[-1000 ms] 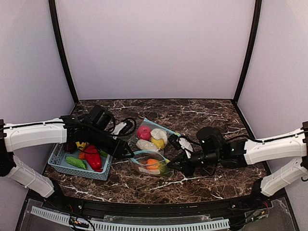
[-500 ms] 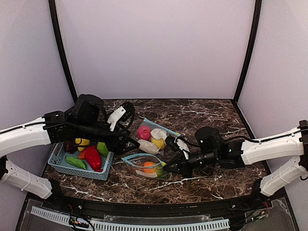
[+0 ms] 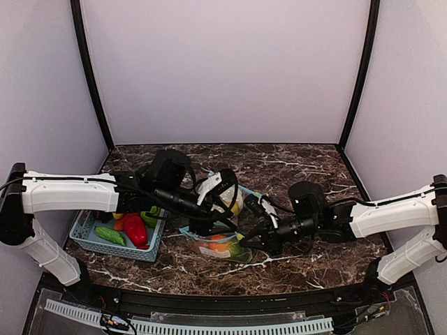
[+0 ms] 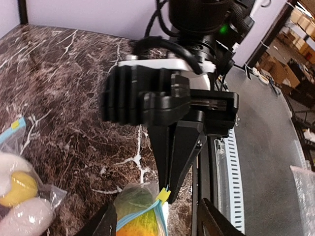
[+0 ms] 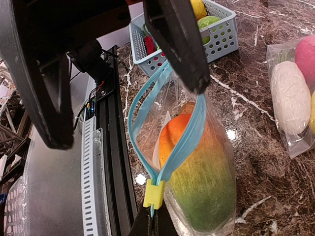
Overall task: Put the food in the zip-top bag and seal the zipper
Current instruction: Hold the zipper from the zipper food storage bag.
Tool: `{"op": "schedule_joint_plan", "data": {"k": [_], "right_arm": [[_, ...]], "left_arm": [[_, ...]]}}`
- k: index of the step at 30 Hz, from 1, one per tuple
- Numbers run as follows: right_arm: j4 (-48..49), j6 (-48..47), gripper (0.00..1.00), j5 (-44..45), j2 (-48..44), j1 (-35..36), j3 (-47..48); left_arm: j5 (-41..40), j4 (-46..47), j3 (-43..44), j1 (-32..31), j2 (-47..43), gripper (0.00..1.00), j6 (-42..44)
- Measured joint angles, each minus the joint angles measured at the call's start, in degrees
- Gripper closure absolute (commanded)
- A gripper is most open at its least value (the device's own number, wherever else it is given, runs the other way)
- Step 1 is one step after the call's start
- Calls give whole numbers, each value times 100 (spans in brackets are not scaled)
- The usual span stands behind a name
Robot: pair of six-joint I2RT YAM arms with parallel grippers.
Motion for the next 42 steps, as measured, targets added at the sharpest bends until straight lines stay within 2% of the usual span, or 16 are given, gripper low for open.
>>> {"op": "schedule_joint_plan", "data": {"k": [7, 15, 21, 42], "right_arm": [[7, 85, 100, -157, 0, -94, -7], [39, 186, 100, -254, 0, -111, -7], [2, 214, 100, -293, 0, -114, -7], [105, 365, 100, -376, -24, -157, -195]], "left_arm": [[614, 70, 192, 0, 511, 63, 111], [1121, 46, 428, 0, 946, 70, 179], [1259, 48, 461, 0, 1054, 79, 203], [1139, -455, 732, -83, 1239, 78, 437]]}}
